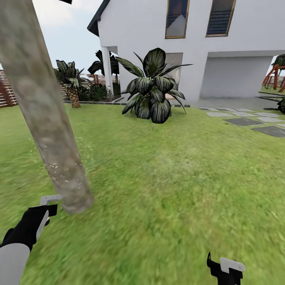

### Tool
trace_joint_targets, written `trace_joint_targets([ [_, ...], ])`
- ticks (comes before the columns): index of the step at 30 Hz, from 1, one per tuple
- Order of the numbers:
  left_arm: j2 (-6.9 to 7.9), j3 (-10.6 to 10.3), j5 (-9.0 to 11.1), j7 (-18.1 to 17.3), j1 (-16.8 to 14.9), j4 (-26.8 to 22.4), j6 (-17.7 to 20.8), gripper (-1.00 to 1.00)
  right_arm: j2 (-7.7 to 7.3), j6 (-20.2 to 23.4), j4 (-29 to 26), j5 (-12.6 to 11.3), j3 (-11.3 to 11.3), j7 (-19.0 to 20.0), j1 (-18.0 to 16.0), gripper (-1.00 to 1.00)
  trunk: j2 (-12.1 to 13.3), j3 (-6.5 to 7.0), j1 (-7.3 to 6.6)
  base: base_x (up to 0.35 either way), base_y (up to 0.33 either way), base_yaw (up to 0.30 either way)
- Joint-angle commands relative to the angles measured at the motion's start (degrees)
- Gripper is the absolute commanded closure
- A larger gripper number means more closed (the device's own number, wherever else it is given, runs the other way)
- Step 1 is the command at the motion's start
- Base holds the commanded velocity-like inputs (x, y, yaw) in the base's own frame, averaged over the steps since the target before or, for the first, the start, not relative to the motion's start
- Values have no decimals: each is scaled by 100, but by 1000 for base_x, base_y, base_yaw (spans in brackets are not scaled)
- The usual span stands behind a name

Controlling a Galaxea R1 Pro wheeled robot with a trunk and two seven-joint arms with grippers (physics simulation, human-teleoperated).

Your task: In the garden, pick up the pesticide atomizer on the floor and spray pesticide onto both trees until each tree trunk is fully covered.

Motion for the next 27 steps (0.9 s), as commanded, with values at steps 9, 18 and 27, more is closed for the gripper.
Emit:
trace_joint_targets([
  [9,-18,-3,1,4,2,0,0,100,-15,0,0,0,-1,0,1,-100,0,0,0,126,-240,2],
  [18,-35,-9,1,4,4,40,0,100,-1,0,0,0,-1,-3,0,-100,0,0,0,35,-263,198],
  [27,-39,-11,4,4,4,43,0,100,-1,0,-4,0,2,-2,-1,-100,0,0,0,202,-214,80],
])
